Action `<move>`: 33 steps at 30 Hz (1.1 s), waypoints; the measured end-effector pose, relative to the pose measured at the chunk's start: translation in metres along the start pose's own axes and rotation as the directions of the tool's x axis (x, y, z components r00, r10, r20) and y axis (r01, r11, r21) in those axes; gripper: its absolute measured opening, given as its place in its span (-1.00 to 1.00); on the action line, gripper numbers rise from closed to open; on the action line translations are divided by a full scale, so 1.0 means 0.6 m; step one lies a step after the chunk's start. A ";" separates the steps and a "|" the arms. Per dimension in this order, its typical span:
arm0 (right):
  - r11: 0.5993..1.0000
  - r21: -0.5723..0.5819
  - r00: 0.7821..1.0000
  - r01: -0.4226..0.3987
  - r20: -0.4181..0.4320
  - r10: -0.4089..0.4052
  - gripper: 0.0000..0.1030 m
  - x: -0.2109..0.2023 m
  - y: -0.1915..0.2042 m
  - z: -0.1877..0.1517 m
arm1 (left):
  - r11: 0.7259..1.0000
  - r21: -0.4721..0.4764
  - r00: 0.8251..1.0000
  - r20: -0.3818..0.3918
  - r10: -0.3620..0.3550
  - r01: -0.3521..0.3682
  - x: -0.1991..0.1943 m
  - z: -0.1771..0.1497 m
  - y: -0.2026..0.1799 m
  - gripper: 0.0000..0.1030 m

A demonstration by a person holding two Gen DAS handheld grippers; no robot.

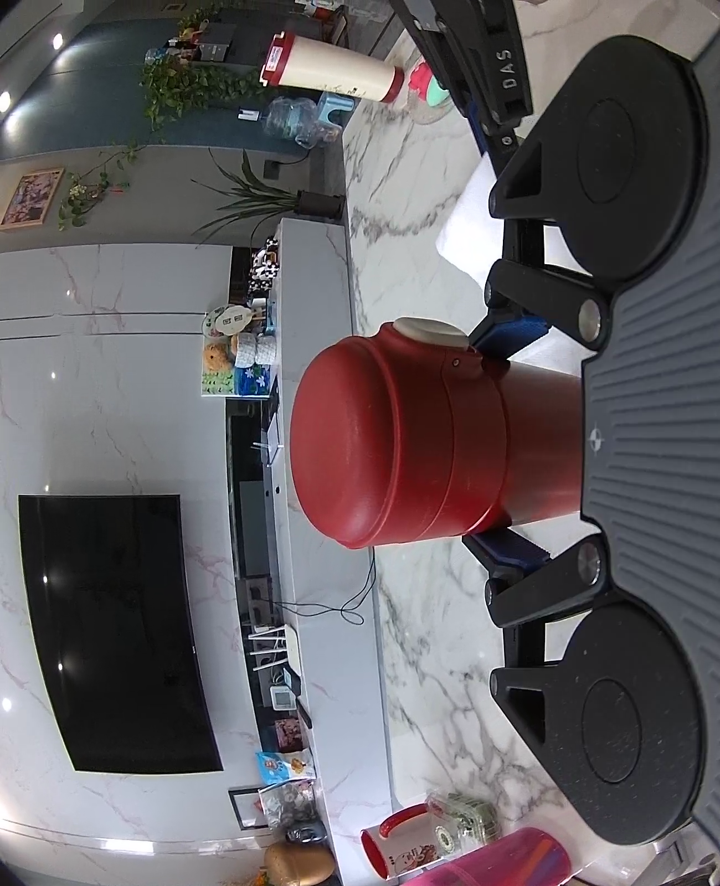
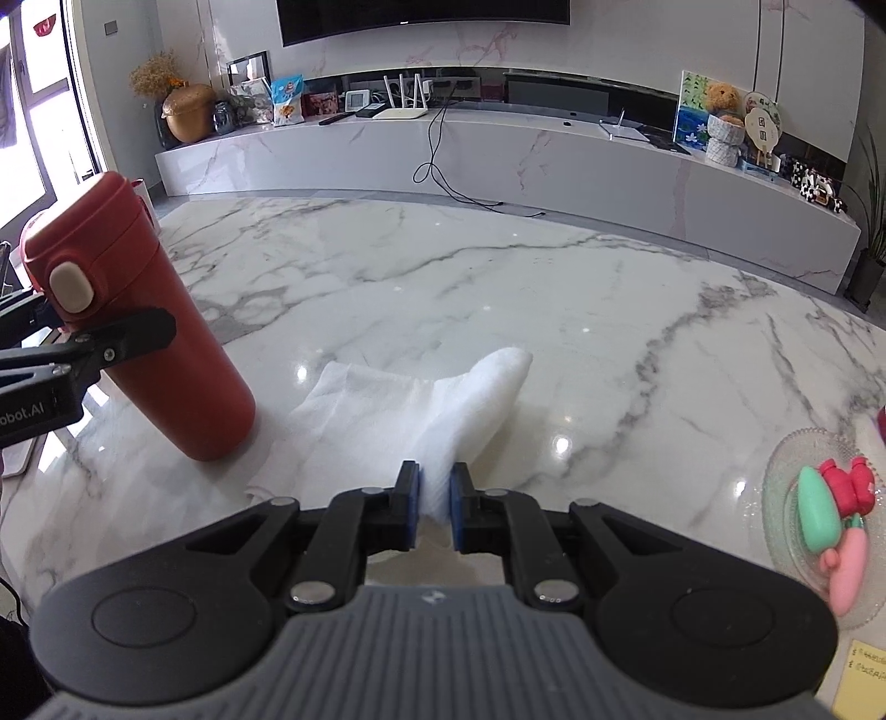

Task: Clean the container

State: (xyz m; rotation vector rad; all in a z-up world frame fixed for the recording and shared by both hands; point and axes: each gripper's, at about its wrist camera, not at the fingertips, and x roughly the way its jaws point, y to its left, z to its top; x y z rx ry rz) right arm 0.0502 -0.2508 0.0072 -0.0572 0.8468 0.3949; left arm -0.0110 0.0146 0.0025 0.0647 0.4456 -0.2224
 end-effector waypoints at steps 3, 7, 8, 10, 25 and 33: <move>1.000 -0.006 1.000 0.001 0.001 -0.001 -0.75 -0.007 0.000 -0.004 | 1.000 0.016 1.000 0.003 -0.006 0.006 -0.003 -0.004 -0.004 0.22; 1.000 -0.012 1.000 -0.004 0.009 0.004 -0.75 -0.014 0.000 -0.005 | 0.999 0.038 1.000 0.006 -0.013 0.013 -0.008 -0.009 -0.010 0.22; 1.000 -0.017 1.000 -0.006 0.014 0.006 -0.75 -0.015 0.002 -0.004 | 0.999 0.040 1.000 0.006 -0.013 0.013 -0.008 -0.009 -0.011 0.22; 1.000 -0.025 1.000 -0.009 0.023 0.009 -0.75 -0.018 0.008 -0.003 | 0.999 0.042 1.000 0.004 -0.013 0.013 -0.009 -0.009 -0.012 0.22; 0.982 -0.160 0.992 -0.100 0.065 0.111 -0.75 -0.012 0.084 0.006 | 0.999 -0.002 0.999 -0.013 -0.042 0.042 -0.009 -0.008 0.004 0.22; 0.965 -0.219 0.986 -0.145 0.054 0.160 -0.75 -0.002 0.120 0.004 | 0.999 -0.018 0.999 -0.014 -0.046 0.046 -0.007 -0.007 0.008 0.22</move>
